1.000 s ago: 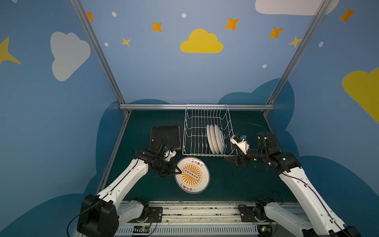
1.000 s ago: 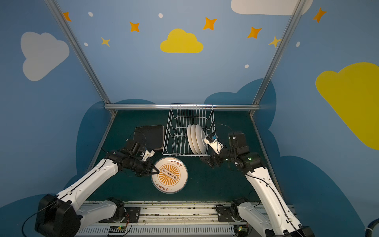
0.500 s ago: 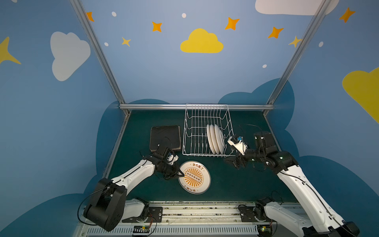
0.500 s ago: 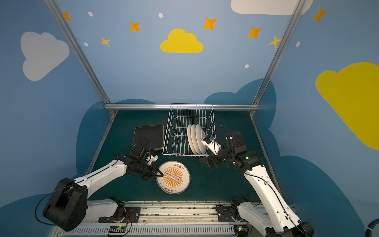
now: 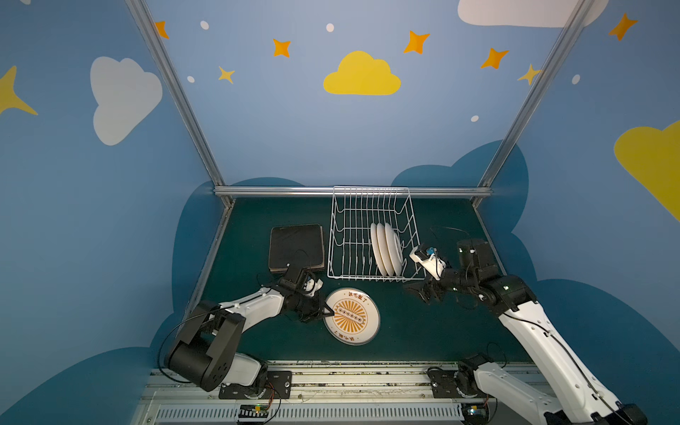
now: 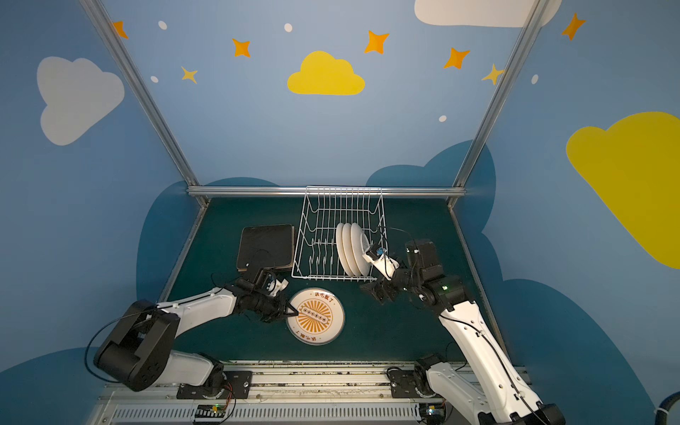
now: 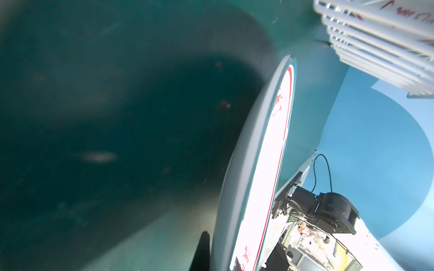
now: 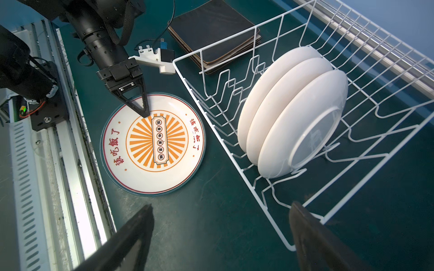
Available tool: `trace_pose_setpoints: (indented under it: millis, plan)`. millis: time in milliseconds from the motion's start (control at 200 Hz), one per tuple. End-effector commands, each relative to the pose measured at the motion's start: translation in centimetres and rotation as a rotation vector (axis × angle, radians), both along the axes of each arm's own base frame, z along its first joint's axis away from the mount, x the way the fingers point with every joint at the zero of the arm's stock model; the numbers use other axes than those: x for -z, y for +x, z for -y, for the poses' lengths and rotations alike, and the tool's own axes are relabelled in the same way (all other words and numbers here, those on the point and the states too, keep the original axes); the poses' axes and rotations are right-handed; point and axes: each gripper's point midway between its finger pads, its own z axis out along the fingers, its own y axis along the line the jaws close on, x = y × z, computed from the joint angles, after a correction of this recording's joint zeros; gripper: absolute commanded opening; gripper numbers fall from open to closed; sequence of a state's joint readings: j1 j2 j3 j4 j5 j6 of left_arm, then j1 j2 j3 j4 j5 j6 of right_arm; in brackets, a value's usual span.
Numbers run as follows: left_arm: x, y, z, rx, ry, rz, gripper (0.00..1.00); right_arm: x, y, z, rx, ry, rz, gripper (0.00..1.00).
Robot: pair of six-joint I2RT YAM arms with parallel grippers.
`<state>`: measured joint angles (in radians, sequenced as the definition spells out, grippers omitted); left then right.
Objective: Unload the plates from the dish rack
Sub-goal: Place the plate at the bottom-center of the table.
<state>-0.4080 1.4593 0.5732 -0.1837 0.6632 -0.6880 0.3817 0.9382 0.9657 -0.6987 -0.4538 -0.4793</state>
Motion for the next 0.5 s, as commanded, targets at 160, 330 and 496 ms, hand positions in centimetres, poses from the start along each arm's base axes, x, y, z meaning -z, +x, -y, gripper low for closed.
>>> trace_pose_setpoints:
  millis: [160,330,496]
  plan:
    - [0.5,0.9,0.8,0.009,-0.019,-0.027,0.3,-0.1,0.8,-0.2,0.017,-0.001,0.011,0.9]
    - [1.2,0.5,0.4,0.019,0.02,-0.061,0.58,-0.2,1.1,-0.2,0.021,-0.002,0.017,0.9]
    - [0.9,0.3,-0.3,0.014,0.059,-0.056,0.65,-0.3,1.3,-0.5,0.015,0.007,0.011,0.9]
